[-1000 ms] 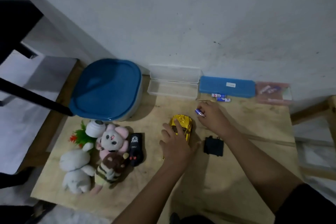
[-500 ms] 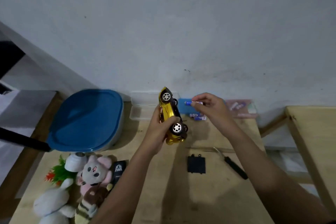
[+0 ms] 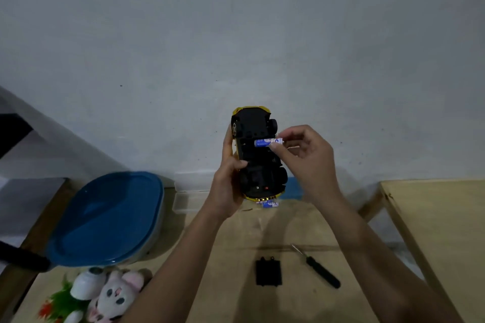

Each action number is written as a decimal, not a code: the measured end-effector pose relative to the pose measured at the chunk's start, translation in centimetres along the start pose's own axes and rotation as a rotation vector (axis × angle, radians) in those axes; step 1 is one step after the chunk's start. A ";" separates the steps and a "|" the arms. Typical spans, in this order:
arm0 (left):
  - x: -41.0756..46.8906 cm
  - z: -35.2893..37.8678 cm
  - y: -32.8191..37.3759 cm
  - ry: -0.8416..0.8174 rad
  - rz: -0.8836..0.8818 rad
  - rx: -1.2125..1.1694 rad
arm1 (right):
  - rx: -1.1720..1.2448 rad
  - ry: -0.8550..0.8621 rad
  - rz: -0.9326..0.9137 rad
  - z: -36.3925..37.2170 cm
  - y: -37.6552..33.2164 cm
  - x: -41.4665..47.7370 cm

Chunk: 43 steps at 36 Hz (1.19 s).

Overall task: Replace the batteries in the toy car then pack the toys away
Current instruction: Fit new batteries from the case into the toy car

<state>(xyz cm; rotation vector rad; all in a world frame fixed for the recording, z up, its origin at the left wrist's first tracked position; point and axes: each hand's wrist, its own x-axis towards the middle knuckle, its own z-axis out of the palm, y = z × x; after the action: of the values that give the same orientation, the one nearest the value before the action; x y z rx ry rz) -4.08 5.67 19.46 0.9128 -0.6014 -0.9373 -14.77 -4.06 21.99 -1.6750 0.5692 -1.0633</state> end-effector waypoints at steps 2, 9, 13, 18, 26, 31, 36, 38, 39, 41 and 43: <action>0.0 0.4 0.1 -0.010 0.029 -0.005 | -0.011 0.003 -0.024 0.1 -0.4 -0.2; -0.7 0.7 0.5 -0.073 0.088 0.136 | -0.044 0.074 -0.117 0.9 -0.5 -0.5; -1.1 -0.1 1.1 -0.114 0.109 0.243 | -0.079 0.014 -0.169 0.7 -0.2 -0.2; -1.2 -1.1 1.3 -0.144 0.106 0.326 | -0.178 -0.013 -0.225 0.8 0.8 -0.2; -1.2 -1.5 0.8 -0.105 0.130 0.388 | -0.337 0.019 -0.372 2.1 1.7 -0.8; -1.0 -1.7 0.6 -0.089 0.134 0.368 | -0.326 0.044 -0.319 2.7 2.1 -0.7; -0.4 -2.6 0.9 -0.171 0.025 0.458 | -0.337 0.076 -0.317 2.4 2.7 -0.2; -0.2 -3.2 1.1 -0.217 -0.047 0.545 | -0.357 0.102 -0.322 2.1 3.1 0.0; -0.1 -3.5 1.2 -0.232 -0.081 0.590 | -0.373 0.109 -0.327 2.0 3.4 0.1; 0.0 -3.8 1.2 -0.231 -0.124 0.642 | -0.396 0.092 -0.324 1.9 3.9 0.2; 0.0 -4.0 0.9 -0.212 -0.122 0.661 | -0.414 0.059 -0.337 2.1 4.3 0.2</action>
<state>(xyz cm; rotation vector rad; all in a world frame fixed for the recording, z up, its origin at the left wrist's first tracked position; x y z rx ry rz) -0.60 7.47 18.25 1.4593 -1.0821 -0.9650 -12.36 -4.68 17.90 -2.1624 0.5861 -1.3024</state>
